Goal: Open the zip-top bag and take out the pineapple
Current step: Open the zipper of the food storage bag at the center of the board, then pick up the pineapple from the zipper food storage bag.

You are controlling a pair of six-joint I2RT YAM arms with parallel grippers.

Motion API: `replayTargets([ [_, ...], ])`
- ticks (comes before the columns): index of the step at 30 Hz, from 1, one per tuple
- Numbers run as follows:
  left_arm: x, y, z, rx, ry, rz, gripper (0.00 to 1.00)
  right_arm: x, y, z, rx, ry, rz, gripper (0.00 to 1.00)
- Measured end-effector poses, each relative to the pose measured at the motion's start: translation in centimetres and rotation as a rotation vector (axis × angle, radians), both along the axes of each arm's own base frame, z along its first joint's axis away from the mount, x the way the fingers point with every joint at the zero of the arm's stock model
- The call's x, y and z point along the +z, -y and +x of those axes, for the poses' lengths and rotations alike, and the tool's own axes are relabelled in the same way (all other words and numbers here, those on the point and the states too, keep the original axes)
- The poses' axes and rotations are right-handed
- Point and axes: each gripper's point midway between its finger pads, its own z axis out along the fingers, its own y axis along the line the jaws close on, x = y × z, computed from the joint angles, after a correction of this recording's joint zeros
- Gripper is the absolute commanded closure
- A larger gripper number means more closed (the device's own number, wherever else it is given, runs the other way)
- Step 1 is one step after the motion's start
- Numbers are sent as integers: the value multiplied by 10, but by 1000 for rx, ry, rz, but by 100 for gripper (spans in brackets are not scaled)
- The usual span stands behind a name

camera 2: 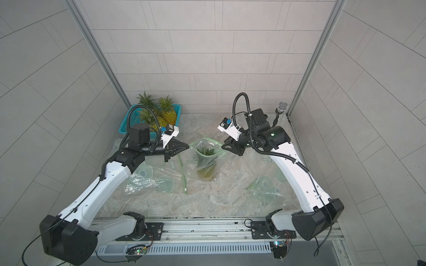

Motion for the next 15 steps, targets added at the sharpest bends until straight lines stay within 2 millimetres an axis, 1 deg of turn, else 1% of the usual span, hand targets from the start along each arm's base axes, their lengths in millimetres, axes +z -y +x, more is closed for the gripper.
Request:
replayTargets([
  [2,-1,0,0,2,1,5,100,10,-10,-2,27,28,14,64],
  [4,-2,-1,0,4,0,10,100,19,-21,-2,53,44,25,70],
  [7,-4,-1,1,9,-3,15,100,21,-37,2,82,47,21,71],
  [11,-5,-2,1,15,-5,23,100,6,-56,10,104,13,-16,72],
  [15,-6,-3,1,19,-3,32,100,-17,-70,15,124,-47,-66,71],
])
